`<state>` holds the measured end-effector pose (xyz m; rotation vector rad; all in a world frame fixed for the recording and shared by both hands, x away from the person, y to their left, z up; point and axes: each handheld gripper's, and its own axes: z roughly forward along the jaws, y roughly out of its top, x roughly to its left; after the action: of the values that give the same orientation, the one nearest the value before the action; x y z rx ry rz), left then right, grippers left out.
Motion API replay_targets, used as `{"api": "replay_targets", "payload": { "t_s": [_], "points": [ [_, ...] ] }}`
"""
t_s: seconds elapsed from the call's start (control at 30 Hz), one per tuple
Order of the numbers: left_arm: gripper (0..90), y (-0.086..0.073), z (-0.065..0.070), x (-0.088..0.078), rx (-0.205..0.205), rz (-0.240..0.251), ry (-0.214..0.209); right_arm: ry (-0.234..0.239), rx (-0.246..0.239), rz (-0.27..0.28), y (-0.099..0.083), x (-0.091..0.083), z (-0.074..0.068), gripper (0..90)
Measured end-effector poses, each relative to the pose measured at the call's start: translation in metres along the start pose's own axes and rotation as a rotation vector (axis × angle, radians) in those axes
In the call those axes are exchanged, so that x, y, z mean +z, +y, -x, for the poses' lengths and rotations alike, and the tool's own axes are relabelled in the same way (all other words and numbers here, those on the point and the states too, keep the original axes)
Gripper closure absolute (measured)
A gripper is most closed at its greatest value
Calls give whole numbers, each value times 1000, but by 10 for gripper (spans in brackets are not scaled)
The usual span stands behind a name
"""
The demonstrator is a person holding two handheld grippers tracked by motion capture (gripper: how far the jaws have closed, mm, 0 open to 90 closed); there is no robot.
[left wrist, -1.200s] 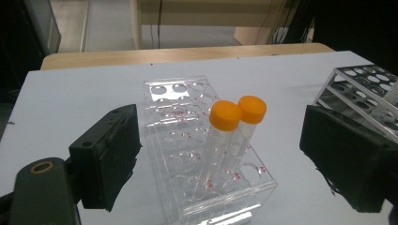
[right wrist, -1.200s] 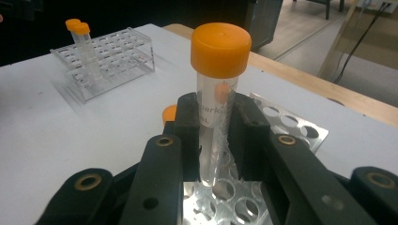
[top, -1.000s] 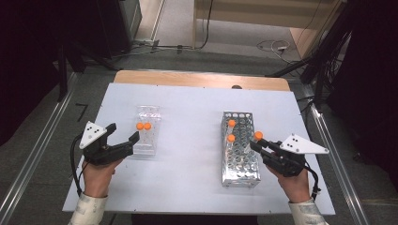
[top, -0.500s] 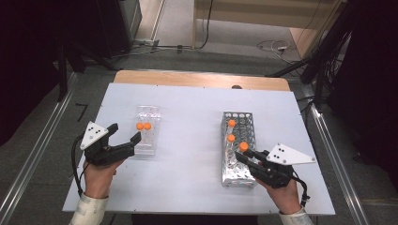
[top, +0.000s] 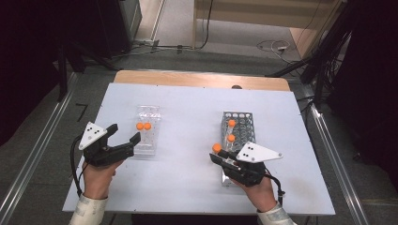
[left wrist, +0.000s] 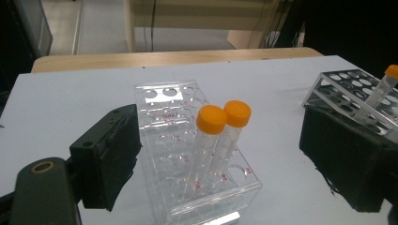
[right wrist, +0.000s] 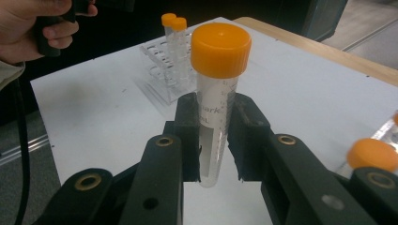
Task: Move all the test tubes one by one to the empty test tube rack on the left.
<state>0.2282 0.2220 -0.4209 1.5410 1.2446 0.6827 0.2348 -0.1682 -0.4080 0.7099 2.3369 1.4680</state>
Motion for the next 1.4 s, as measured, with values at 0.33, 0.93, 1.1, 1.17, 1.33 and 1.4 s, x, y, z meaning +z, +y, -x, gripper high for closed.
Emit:
{"api": "replay_targets", "payload": {
  "t_s": [0.33,0.93,1.1,1.17,1.33,1.4],
  "points": [
    [135,-1,3,1,7,-8,-13,-2,-45,-28,9,30,-19,724],
    [154,1,34,2,57,0,-120,7,-49,-74,18,84,-44,724],
    [175,-2,50,5,86,-11,-183,-7,-50,-88,16,97,-45,724],
    [192,-2,55,6,95,-12,-202,-10,-52,-88,16,101,-46,724],
    [228,-6,66,8,115,-20,-238,-6,-56,-95,18,109,-48,724],
    [267,-7,69,9,124,-19,-249,-5,-57,-95,19,112,-48,724]
  ]
}}
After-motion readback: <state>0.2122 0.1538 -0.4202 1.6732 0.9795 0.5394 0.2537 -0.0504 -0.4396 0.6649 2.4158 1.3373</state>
